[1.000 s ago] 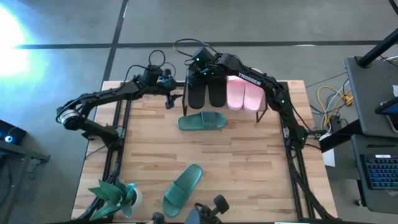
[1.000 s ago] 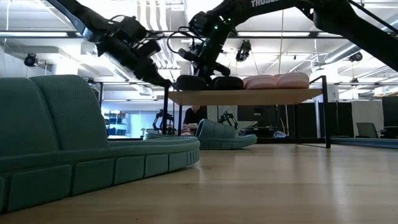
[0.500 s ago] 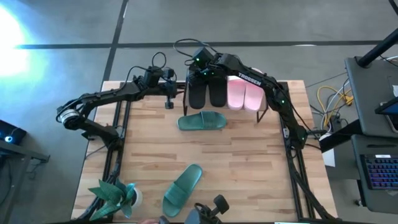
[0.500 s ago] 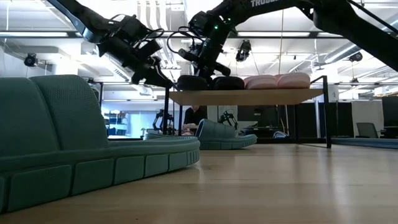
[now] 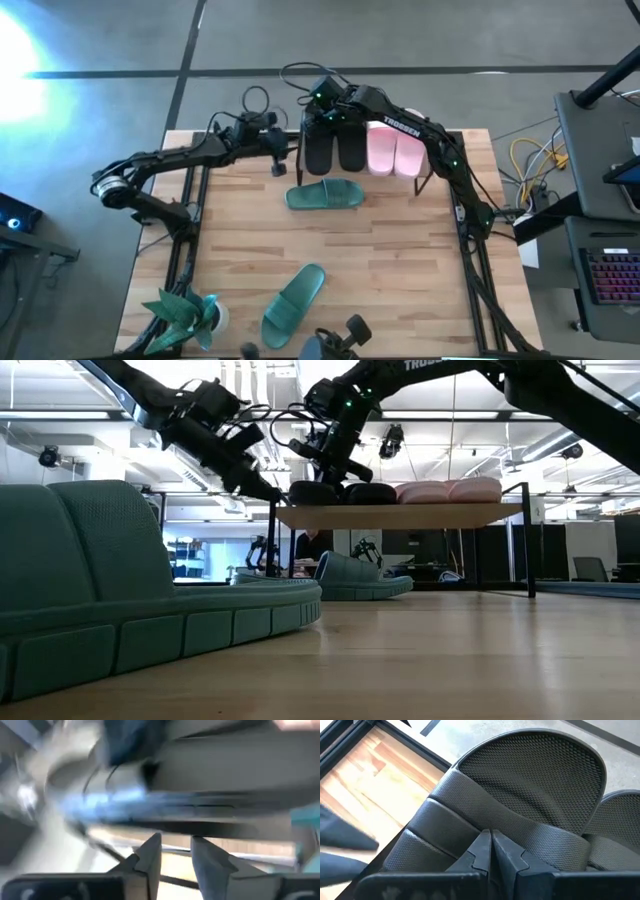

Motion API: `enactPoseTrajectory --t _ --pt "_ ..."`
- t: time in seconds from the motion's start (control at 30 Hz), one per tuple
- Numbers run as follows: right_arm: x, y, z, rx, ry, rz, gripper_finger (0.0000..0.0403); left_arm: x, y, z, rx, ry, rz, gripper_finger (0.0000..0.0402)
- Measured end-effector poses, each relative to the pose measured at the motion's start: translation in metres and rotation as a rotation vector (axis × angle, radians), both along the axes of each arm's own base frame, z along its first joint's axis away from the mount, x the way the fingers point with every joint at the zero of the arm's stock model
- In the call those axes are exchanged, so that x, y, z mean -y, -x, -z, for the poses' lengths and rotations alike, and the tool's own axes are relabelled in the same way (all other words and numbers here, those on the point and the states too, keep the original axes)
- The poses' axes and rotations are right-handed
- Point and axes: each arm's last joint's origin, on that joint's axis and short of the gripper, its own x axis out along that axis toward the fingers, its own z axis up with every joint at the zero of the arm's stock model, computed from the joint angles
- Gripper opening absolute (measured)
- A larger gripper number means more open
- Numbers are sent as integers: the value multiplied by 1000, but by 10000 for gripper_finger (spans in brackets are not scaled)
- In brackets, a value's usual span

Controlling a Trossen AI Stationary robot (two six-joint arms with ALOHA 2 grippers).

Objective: Pick and place slides into the shelf
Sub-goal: Adjust the shelf

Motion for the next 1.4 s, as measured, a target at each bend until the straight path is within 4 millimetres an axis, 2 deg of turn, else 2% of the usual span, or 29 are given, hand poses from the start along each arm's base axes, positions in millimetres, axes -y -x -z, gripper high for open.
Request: enactPoseTrajectory --t 0.13,0.27,0.33,0.43,0.57,0.67,0.87,1.2,1.3,1.4 --pt "0 0 0 -3 -4 -5 9 -5 18 -9 166 447 -241 116" --pt "-1 0 0 -4 -6 -9 9 -9 30 -9 330 963 -213 120" --pt "-1 0 0 -4 -6 -9 9 -12 32 -4 361 1135 -200 120" --pt "-1 0 0 -4 -5 -14 9 -14 30 11 333 1297 -193 120" --pt "-2 -1 0 -4 -2 -18 9 -16 26 23 360 1398 -182 120" --pt "-2 -1 0 -5 2 -25 9 -18 24 22 442 1425 -162 120" --pt "-3 -2 0 -3 2 -28 9 -20 24 19 485 1432 -143 120" --pt "-3 -2 0 -2 2 -29 9 -31 13 31 539 1403 -145 120" --pt "-4 -2 0 -3 2 -29 9 -35 10 40 527 1417 -157 105" --pt "-4 -2 -1 -2 1 -30 9 -37 7 43 528 1418 -137 62"
